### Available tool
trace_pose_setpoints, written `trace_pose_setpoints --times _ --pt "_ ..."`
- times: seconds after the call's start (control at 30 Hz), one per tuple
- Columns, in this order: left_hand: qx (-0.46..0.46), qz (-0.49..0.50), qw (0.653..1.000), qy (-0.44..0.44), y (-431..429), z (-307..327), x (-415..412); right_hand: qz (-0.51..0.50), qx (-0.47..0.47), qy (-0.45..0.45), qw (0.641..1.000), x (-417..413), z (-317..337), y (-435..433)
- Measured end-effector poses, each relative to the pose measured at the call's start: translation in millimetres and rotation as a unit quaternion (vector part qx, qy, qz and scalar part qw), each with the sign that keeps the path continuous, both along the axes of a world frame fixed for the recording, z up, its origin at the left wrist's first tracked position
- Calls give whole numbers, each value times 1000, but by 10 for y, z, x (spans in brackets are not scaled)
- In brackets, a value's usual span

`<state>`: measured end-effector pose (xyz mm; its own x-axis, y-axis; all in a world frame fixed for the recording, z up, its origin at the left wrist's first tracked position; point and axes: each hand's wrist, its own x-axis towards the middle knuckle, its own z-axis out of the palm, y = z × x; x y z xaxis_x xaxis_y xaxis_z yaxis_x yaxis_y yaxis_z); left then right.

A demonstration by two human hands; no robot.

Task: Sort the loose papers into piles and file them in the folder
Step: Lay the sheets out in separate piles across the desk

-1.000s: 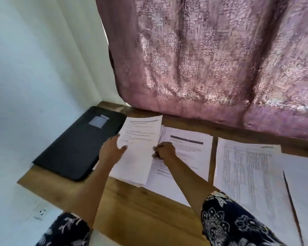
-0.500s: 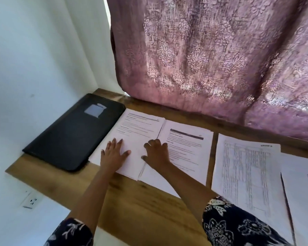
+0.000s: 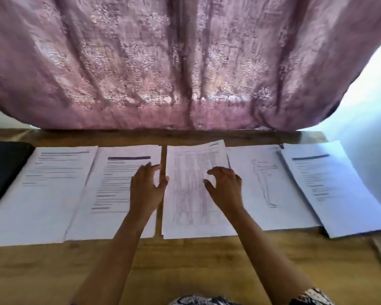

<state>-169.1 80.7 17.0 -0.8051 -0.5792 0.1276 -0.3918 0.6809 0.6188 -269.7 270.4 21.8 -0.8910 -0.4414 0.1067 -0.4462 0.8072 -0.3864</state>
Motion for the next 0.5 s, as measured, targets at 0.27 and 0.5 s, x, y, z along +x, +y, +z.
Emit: trace_pose_setpoints --times 0.27,0.5 --pt "106 -285 951 -63 2313 -93 -1155 -201 106 -25 974 -679 -19 2337" --pt "303 -199 928 -90 3226 -100 -1835 -125 155 -31 979 -764 -150 2730"
